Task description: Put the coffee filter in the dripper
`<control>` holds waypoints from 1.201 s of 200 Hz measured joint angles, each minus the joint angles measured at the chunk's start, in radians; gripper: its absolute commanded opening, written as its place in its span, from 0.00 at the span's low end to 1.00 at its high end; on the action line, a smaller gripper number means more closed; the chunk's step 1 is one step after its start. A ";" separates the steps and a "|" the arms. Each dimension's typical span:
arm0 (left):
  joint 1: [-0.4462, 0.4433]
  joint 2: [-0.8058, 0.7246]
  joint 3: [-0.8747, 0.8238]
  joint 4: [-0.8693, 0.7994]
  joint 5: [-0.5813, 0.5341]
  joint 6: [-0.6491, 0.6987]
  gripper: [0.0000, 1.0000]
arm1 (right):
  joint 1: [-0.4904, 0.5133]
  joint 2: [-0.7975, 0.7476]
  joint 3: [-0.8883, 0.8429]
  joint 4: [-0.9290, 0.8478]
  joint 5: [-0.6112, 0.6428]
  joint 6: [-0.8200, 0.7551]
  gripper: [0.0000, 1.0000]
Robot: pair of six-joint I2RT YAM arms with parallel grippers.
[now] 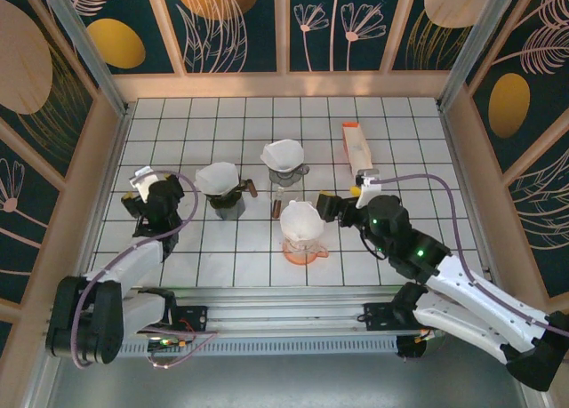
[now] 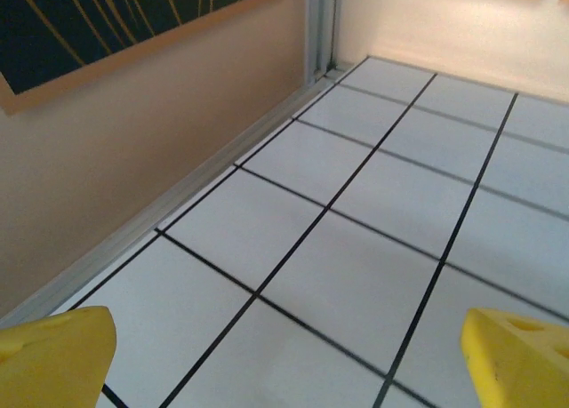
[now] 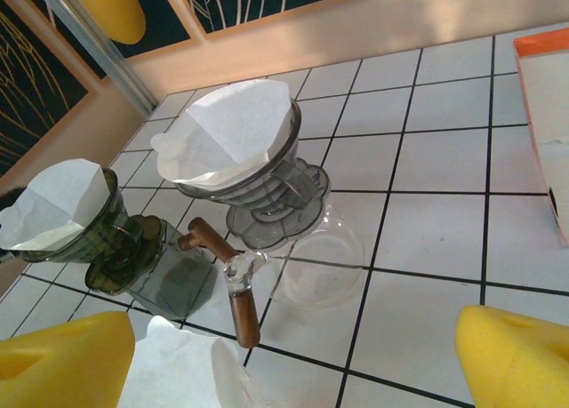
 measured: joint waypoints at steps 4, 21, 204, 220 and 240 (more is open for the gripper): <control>0.000 0.016 -0.004 0.019 0.001 0.009 0.99 | -0.003 -0.004 -0.002 0.000 0.000 0.000 0.94; 0.000 0.084 -0.013 0.114 0.004 0.042 0.99 | -0.017 -0.021 -0.010 0.001 -0.001 0.000 0.94; 0.068 0.321 -0.092 0.678 0.207 0.146 0.99 | -0.142 -0.054 -0.071 0.006 -0.077 -0.010 0.96; 0.069 0.334 -0.122 0.754 0.246 0.157 0.99 | -0.153 -0.055 -0.071 0.009 -0.092 -0.012 0.96; 0.072 0.355 -0.179 0.810 0.272 0.162 0.99 | -0.162 -0.060 -0.072 0.012 -0.105 -0.016 0.96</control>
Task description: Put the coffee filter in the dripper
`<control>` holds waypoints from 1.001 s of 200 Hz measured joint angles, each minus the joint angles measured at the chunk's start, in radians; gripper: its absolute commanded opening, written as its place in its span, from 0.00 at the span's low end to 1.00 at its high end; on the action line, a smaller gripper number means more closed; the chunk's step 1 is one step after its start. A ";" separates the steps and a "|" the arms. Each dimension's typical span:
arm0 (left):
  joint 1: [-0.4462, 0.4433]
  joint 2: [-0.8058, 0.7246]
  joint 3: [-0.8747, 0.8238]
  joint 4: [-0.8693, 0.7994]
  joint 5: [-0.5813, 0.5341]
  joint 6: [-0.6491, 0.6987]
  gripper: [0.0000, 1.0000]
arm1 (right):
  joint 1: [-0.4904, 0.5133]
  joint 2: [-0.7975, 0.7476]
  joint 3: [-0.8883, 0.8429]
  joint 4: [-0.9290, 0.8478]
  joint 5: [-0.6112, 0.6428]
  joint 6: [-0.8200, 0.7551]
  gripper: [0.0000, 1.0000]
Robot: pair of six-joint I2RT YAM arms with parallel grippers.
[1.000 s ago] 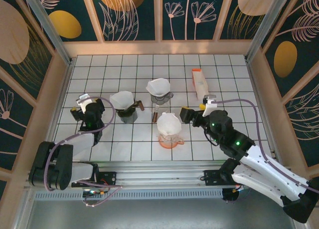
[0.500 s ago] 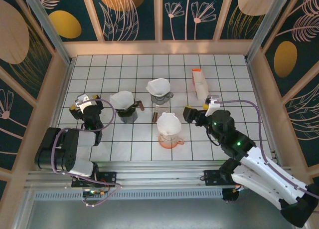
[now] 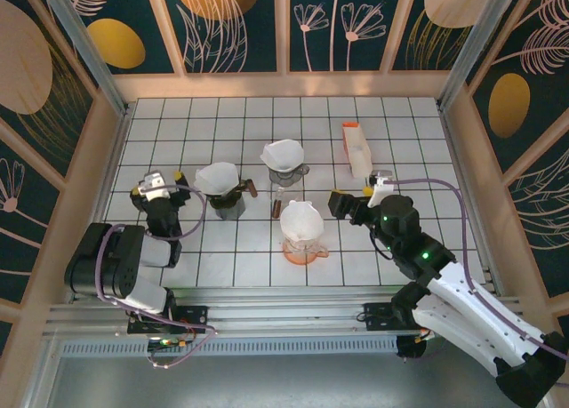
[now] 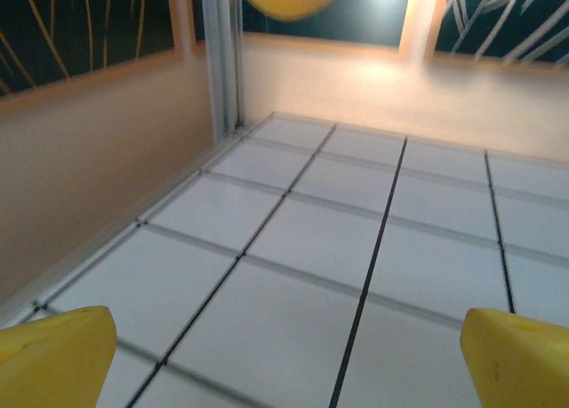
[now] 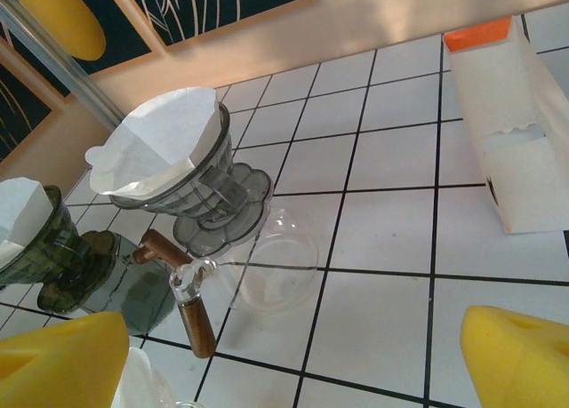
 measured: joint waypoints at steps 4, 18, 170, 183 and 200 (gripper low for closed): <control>0.002 0.003 -0.001 0.002 0.001 0.000 0.99 | 0.000 -0.001 0.000 0.001 -0.001 -0.003 0.96; 0.009 0.008 0.011 -0.002 0.014 -0.001 0.99 | -0.002 -0.006 -0.002 0.008 -0.005 -0.008 0.97; 0.018 0.008 0.022 0.000 0.029 -0.001 0.99 | -0.254 0.108 0.009 0.079 0.245 -0.113 0.99; 0.018 0.008 0.022 0.000 0.029 -0.001 0.99 | -0.289 0.146 0.005 0.131 0.257 -0.151 0.99; 0.018 0.008 0.022 0.000 0.029 -0.001 0.99 | -0.338 0.186 -0.016 0.224 0.275 -0.209 0.99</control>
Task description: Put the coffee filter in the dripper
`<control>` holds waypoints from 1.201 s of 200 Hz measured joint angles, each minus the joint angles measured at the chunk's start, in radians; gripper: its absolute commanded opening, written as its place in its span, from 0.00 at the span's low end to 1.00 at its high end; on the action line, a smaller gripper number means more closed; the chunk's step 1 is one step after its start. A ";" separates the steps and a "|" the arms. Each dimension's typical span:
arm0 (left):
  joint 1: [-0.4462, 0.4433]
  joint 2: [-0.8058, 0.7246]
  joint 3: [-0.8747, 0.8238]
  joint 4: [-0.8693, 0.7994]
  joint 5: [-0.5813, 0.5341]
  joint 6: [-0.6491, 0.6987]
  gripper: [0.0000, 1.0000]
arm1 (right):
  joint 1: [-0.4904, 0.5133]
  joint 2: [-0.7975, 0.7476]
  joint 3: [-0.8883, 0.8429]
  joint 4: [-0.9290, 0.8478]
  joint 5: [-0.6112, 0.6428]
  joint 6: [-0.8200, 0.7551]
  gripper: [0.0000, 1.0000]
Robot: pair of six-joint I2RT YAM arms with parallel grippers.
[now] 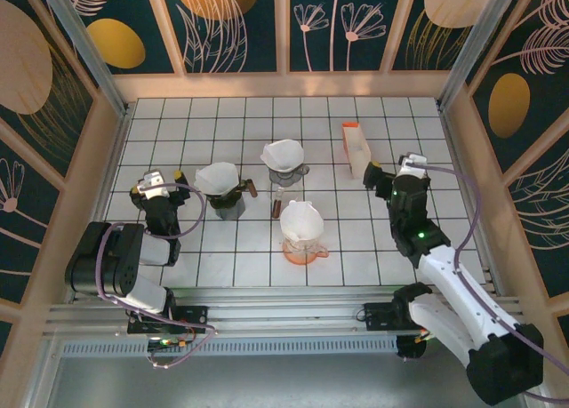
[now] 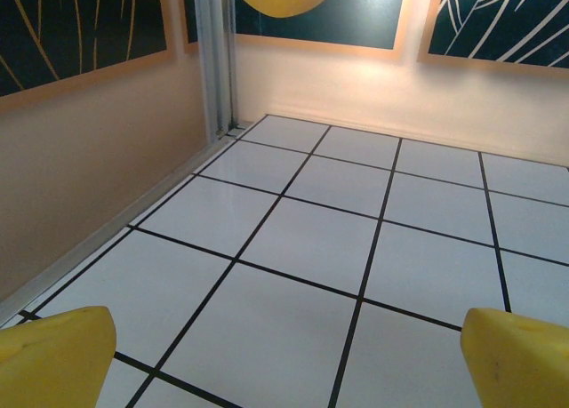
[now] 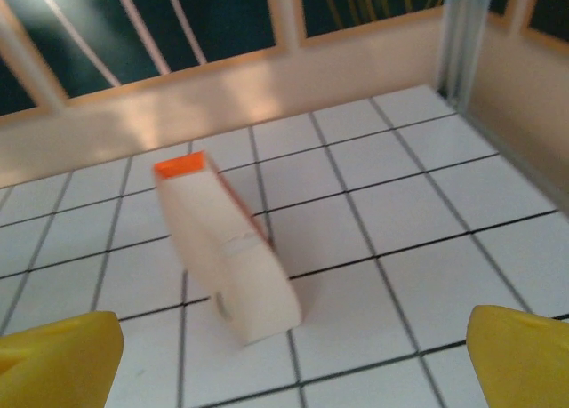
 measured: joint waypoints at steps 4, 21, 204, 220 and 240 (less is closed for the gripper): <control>0.000 0.000 0.000 0.000 0.000 0.000 0.99 | -0.017 0.010 -0.008 0.027 0.003 -0.018 0.99; 0.000 0.000 0.000 0.000 0.000 0.000 0.99 | -0.091 0.057 -0.045 0.136 0.005 -0.080 0.99; 0.000 0.000 0.000 0.000 0.000 0.000 0.99 | -0.344 0.728 -0.331 1.170 -0.286 -0.142 0.99; 0.000 0.000 0.000 0.000 0.000 0.000 0.99 | -0.344 0.728 -0.331 1.196 -0.290 -0.141 0.99; 0.000 0.000 0.000 0.000 0.000 0.000 0.99 | -0.344 0.728 -0.332 1.215 -0.283 -0.137 0.99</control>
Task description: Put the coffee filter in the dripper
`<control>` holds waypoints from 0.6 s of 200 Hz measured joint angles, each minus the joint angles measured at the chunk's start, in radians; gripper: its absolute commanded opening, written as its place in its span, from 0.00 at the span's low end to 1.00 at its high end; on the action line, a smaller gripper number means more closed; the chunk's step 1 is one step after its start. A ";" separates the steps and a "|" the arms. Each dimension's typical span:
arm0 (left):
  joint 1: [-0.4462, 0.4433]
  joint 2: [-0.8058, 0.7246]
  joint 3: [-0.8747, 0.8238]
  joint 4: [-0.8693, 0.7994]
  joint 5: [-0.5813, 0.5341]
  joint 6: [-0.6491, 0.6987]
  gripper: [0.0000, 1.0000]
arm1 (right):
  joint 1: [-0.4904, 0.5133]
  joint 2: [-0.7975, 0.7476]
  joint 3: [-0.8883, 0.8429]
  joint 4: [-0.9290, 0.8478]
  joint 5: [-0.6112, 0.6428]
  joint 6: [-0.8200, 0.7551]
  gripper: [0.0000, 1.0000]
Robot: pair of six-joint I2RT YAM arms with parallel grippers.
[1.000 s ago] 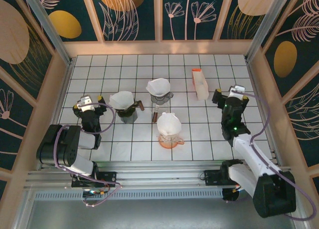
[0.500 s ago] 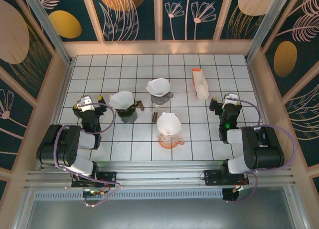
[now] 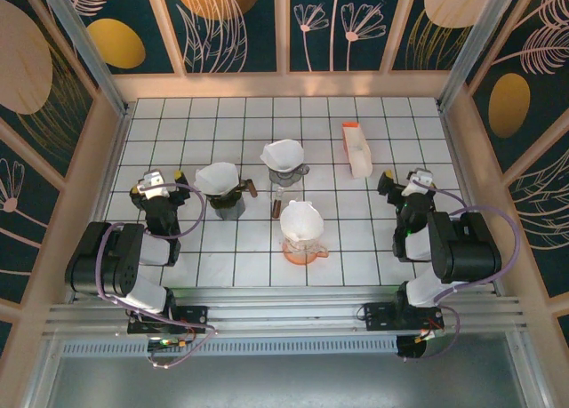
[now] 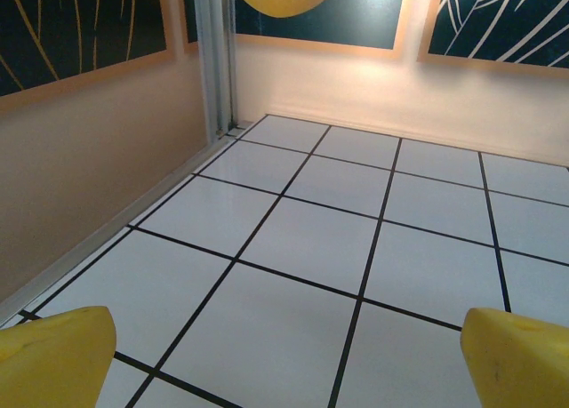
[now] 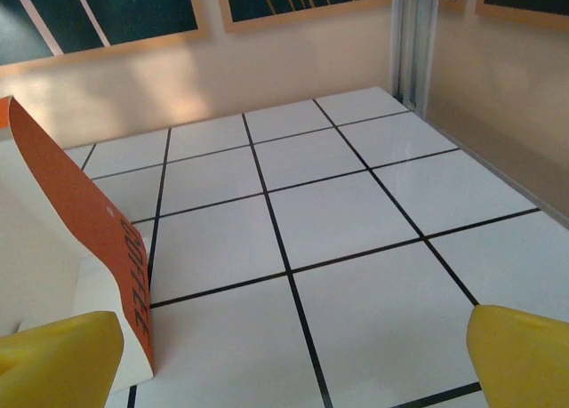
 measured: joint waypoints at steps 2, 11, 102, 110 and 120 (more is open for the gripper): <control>0.000 0.000 0.000 0.000 0.000 0.000 0.99 | 0.000 0.000 0.000 0.000 0.000 0.000 0.99; 0.000 0.000 0.000 0.000 0.000 0.000 0.99 | 0.000 0.000 -0.001 0.006 0.001 0.000 0.99; 0.000 0.000 0.000 0.000 0.000 0.000 0.99 | 0.000 0.000 -0.002 0.023 0.001 0.000 0.99; 0.000 0.000 0.000 0.000 0.000 0.000 0.99 | 0.000 0.000 -0.002 0.023 0.001 0.000 0.99; 0.000 0.000 0.000 0.000 0.000 0.000 0.99 | 0.000 0.000 -0.002 0.023 0.001 0.000 0.99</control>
